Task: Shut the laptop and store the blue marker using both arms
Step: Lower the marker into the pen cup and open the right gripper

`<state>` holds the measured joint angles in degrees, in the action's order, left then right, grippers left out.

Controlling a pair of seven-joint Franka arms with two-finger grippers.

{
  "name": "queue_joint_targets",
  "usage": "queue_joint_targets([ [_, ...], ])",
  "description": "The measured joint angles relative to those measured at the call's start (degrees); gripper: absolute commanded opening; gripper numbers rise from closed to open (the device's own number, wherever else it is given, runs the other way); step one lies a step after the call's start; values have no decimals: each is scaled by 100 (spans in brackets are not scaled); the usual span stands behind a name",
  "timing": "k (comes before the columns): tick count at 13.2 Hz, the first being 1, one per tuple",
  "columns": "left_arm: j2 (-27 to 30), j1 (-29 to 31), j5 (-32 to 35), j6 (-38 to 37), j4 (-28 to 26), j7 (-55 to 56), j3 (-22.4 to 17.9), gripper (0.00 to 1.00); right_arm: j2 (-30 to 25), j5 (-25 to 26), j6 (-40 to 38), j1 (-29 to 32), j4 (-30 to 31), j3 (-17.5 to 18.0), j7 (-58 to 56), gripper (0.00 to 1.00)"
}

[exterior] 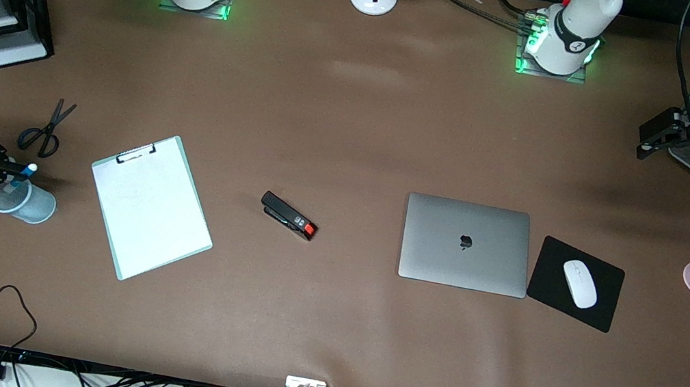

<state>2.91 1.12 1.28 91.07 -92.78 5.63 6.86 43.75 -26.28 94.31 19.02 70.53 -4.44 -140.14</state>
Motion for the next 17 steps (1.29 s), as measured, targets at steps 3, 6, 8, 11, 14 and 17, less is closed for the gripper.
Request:
queue_joint_targets([
  [3,0,-8,0,0,-27,0,0,100,124,-2,-1,130,-2,10,-52,6],
  [6,0,-25,0,1,-44,0,6,100,181,-51,1,234,-20,47,-79,7],
  [8,0,-30,0,1,-46,0,9,100,190,-73,11,294,-22,71,-82,8],
  [11,0,-23,0,1,-49,-3,1,100,215,-115,22,385,-55,77,-133,63],
  [14,0,-7,0,1,-56,-3,-8,100,250,-117,23,448,-71,65,-106,100],
  [17,-1,52,2,-1,-65,-9,-21,100,254,-118,20,504,-86,65,352,100],
])
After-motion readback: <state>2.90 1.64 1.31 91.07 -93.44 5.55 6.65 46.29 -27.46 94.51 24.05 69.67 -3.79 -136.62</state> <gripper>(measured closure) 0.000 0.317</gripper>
